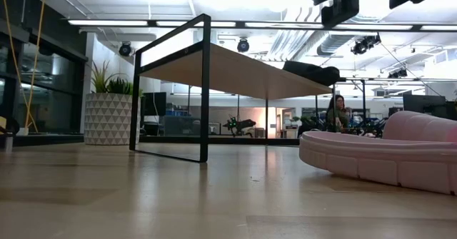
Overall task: Pick and place slides into the shelf
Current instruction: Put the black slide on the shelf
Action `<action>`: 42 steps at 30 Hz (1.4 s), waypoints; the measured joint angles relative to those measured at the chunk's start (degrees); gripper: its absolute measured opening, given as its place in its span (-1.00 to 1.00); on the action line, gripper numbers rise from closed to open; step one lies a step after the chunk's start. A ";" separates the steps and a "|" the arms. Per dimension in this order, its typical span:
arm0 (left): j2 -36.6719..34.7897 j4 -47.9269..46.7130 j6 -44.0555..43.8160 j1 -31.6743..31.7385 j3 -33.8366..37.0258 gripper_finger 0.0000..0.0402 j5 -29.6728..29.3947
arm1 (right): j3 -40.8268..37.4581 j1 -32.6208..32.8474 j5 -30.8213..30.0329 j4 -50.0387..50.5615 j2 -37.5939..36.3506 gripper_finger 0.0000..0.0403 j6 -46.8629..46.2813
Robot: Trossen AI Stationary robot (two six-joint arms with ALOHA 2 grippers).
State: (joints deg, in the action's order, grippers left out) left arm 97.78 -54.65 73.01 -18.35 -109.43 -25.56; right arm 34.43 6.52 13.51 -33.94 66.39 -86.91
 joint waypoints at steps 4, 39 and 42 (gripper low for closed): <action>-0.07 0.11 0.20 0.02 0.00 -1.00 0.02 | -0.02 -0.02 -0.03 -0.12 0.00 -0.67 0.00; -3.47 -13.60 -9.73 -0.04 -1.75 -0.31 -19.50 | 0.09 -0.11 -9.25 2.27 -0.82 -0.81 3.12; -3.83 -15.70 -13.39 -0.02 -4.84 -0.34 -21.74 | 0.12 -0.17 -10.88 3.23 -1.69 -0.81 3.55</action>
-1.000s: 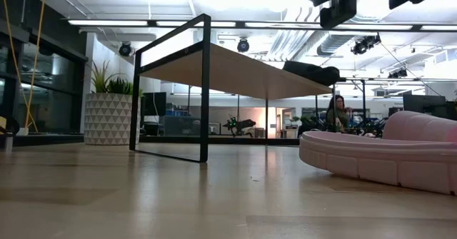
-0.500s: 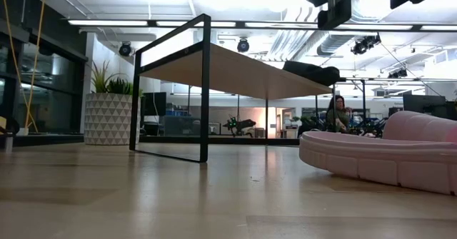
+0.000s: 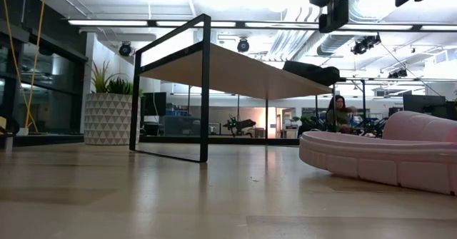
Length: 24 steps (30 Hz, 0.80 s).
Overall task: Pick and place slides into the shelf
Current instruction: Put the black slide on the shelf
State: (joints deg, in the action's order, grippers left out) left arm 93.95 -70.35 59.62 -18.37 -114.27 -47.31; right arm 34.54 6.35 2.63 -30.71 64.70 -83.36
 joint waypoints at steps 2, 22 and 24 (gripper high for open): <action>-0.38 -2.16 -2.74 0.00 -2.38 -0.36 -1.00 | 0.04 -0.26 -2.19 0.68 -0.71 -0.81 0.72; -1.64 -17.61 -33.69 -0.02 -14.22 -0.54 4.05 | 0.00 -0.66 -21.89 20.76 -21.47 -0.82 5.84; -1.55 -19.06 -36.70 -0.02 -14.22 -0.56 6.24 | 0.00 1.24 -25.67 22.07 -22.99 -0.82 5.88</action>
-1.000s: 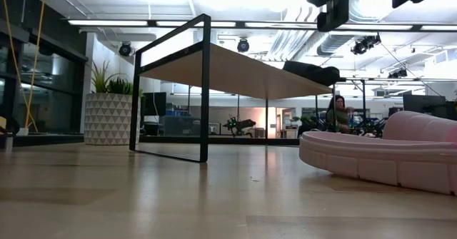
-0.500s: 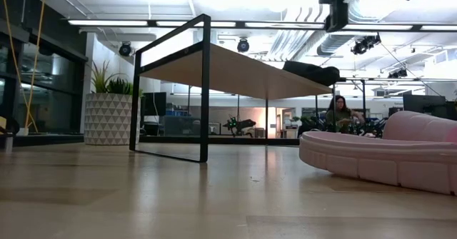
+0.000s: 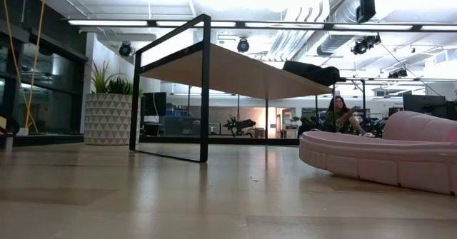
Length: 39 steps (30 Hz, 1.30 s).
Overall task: Pick and place slides into the shelf
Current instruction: Put the black slide on the shelf
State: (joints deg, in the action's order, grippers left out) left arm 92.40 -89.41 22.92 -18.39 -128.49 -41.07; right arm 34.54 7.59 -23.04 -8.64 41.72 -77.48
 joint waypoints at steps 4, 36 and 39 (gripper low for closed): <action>0.18 -0.68 -4.29 0.00 0.03 -0.60 3.41 | 0.00 5.46 -9.34 1.96 -1.68 -0.82 -0.02; 0.16 -0.60 -10.78 -0.02 0.04 -0.95 7.93 | -0.07 24.74 -56.18 -16.25 31.80 -0.82 -25.63; 0.16 -0.61 -10.78 -0.02 0.04 -0.98 9.55 | -0.07 23.19 -55.25 -15.10 32.71 -0.82 -27.58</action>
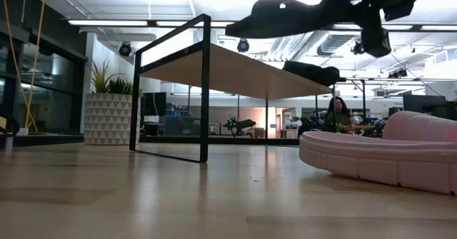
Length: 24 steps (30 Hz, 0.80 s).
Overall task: Pick and place slides into the shelf
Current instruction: Put the black slide on the shelf
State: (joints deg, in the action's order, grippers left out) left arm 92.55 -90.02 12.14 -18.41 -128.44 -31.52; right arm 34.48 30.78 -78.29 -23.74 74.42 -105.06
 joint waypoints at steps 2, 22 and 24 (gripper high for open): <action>0.00 0.00 0.00 0.00 0.00 -0.99 0.06 | 0.00 -1.17 1.80 1.65 0.18 -0.82 -1.54; 0.00 0.00 0.20 0.00 0.00 -0.99 0.08 | 0.00 -10.45 10.87 9.68 0.21 -0.82 -10.09; 0.00 0.00 0.20 0.00 0.00 -0.99 0.08 | 0.00 -11.00 10.97 9.73 0.21 -0.82 -11.18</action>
State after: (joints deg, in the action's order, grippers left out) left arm 92.55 -90.02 12.34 -18.41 -128.44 -31.44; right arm 34.48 19.78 -67.32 -14.01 74.63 -116.24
